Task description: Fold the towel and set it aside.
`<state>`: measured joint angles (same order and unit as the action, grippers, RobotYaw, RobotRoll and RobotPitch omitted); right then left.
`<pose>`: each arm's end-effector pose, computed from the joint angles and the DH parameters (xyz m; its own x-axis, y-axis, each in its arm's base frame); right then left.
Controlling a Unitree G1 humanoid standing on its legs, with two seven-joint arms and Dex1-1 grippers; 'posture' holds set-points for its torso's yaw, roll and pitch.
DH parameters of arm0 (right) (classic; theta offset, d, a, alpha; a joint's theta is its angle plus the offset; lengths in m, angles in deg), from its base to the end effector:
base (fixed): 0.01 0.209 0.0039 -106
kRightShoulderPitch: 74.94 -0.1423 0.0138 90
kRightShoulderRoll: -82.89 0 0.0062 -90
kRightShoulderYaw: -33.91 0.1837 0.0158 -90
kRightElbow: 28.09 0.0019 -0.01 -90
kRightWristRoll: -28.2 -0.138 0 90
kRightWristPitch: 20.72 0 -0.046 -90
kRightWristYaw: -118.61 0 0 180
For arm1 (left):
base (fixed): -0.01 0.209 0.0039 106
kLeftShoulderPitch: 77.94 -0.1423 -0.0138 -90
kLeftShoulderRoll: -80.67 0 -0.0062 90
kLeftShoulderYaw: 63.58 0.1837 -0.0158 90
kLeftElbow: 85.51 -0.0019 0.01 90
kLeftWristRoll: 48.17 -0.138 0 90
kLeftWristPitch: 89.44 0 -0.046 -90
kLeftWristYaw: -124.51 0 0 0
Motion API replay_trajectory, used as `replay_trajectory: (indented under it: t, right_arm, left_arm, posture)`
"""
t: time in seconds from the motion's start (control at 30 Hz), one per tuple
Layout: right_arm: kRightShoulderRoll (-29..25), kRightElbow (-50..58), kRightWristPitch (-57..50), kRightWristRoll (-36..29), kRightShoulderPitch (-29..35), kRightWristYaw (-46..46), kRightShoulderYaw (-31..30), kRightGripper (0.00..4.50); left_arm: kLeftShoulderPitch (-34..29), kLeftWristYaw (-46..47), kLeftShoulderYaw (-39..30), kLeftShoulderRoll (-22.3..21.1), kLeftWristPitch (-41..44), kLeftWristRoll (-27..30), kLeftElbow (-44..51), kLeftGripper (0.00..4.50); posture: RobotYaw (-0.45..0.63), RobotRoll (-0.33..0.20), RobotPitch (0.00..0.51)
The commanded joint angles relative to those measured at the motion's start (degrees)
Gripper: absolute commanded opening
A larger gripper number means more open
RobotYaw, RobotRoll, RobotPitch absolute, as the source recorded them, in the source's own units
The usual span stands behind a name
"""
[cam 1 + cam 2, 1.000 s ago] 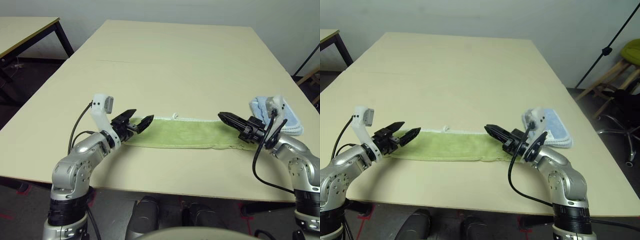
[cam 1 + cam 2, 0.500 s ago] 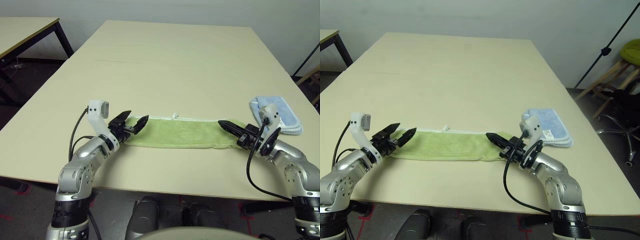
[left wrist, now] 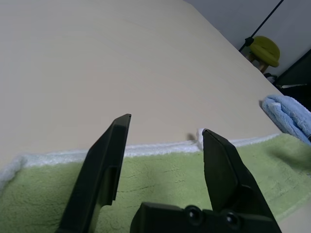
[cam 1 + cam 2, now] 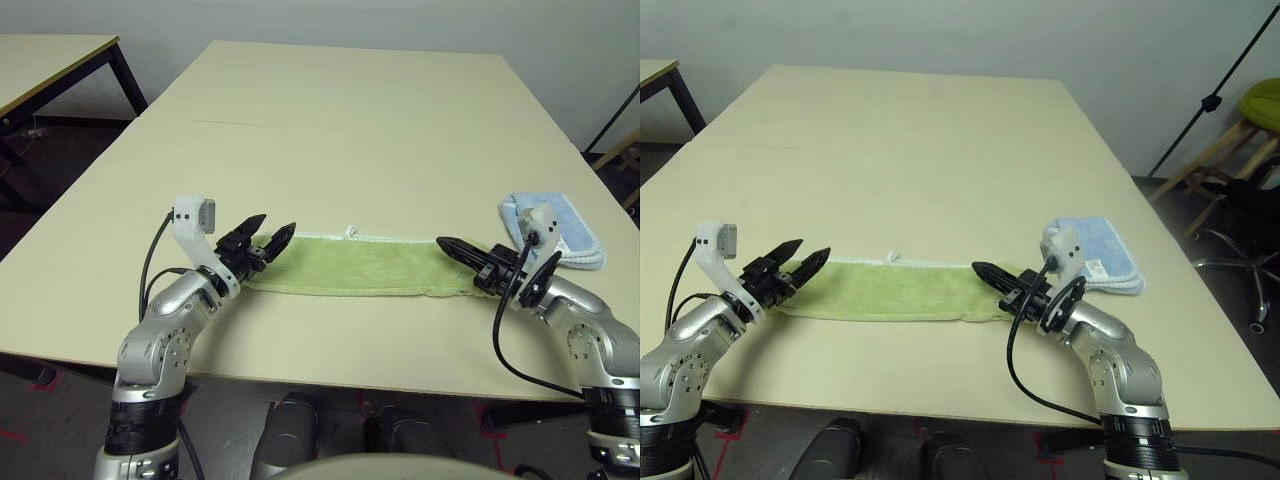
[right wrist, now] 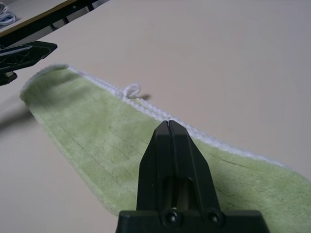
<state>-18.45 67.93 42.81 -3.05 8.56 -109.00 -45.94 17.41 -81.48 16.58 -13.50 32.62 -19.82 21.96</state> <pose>0.2202 -0.2511 0.1015 0.7057 0.7057 -0.0630 -0.6871 0.7035 0.1816 0.2120 0.2188 0.1125 0.8800 -0.4715 -0.0572 0.4583 0.8746 -0.1581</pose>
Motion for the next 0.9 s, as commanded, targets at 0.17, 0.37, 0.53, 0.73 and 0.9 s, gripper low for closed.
replay_trajectory:
  t: [0.17,0.37,0.53,0.73,0.9]
  right_arm:
    - [-0.02,-0.22,0.34,-0.19,0.11,0.04,-0.46,0.00]
    - [0.19,-0.52,0.40,-0.28,-0.38,0.07,-0.53,0.00]
    - [0.29,-0.51,0.29,-0.40,-0.55,0.05,-0.60,0.00]
    - [0.34,-0.71,0.28,-0.42,-0.89,-0.13,-0.83,0.00]
    - [0.23,-1.21,0.34,-0.37,-1.56,-0.32,-0.91,0.00]
  left_arm:
    - [-1.93,-1.32,2.92,-1.70,-1.80,-2.61,-0.32,3.16]
    - [-1.34,-0.65,2.85,-1.05,-3.39,-3.08,-0.44,2.98]
    - [-0.71,0.61,1.86,-0.31,-5.18,-3.63,-0.67,4.12]
    - [-0.74,0.58,1.85,-0.47,-5.11,-3.52,-0.85,4.48]
    - [-0.37,0.59,1.91,-0.62,-5.92,-4.11,-1.33,4.48]
  posture:
    - [0.15,0.000,0.091]
    - [0.15,0.000,0.088]
    - [0.16,0.000,0.088]
    - [0.16,0.000,0.084]
    - [0.16,0.000,0.077]
